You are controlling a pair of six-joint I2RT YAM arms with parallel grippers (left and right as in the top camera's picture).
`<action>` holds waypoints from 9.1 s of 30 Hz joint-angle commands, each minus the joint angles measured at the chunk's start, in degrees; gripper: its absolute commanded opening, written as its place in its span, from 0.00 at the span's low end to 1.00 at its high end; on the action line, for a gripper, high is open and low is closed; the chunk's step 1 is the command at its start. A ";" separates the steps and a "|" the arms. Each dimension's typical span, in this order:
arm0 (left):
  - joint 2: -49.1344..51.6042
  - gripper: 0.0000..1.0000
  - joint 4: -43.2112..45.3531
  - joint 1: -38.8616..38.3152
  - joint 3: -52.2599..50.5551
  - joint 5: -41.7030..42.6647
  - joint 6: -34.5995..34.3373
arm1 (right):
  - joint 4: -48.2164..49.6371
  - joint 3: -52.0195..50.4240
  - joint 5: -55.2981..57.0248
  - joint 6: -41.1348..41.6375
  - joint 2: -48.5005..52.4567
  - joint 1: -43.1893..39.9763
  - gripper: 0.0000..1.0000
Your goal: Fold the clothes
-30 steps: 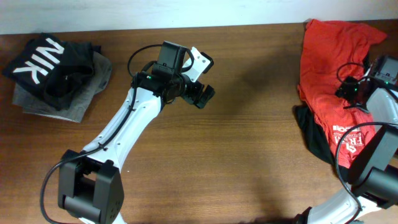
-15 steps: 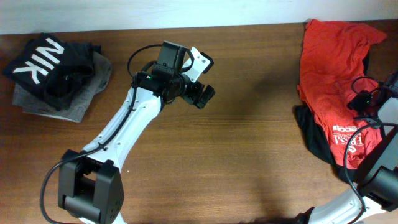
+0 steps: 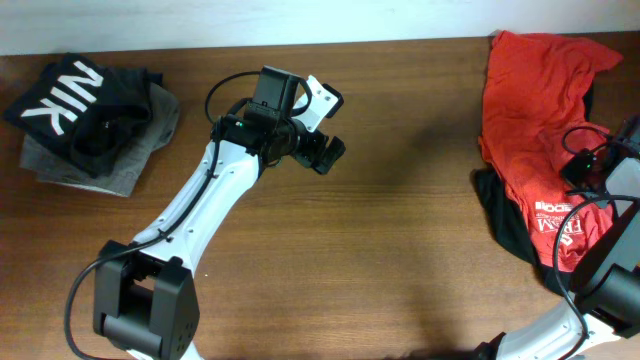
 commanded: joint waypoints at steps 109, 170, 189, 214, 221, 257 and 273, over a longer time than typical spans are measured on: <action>-0.37 0.95 -14.53 18.14 9.62 -3.45 2.43 | 9.64 14.16 0.42 -5.18 16.70 40.52 0.63; -7.41 0.94 -13.90 28.74 23.89 -14.12 2.40 | 33.05 29.40 -10.23 3.98 13.27 65.09 0.15; -4.48 0.95 -19.98 25.94 23.56 -1.29 1.99 | -46.03 72.35 -16.65 -9.49 12.92 54.84 0.99; 6.45 0.95 -18.01 15.02 23.56 1.57 2.25 | -68.26 71.89 -11.02 -7.72 1.97 47.45 1.00; 6.45 0.95 -20.22 14.82 23.56 1.57 2.25 | -68.26 69.05 -5.75 -4.59 -2.78 47.45 1.00; 8.81 0.94 -21.40 14.78 23.56 0.02 2.43 | -5.86 -2.21 7.06 5.77 -4.83 46.23 0.81; 8.92 0.95 -21.84 14.49 23.56 -3.50 2.43 | 7.32 -2.21 1.68 7.80 2.93 44.46 0.64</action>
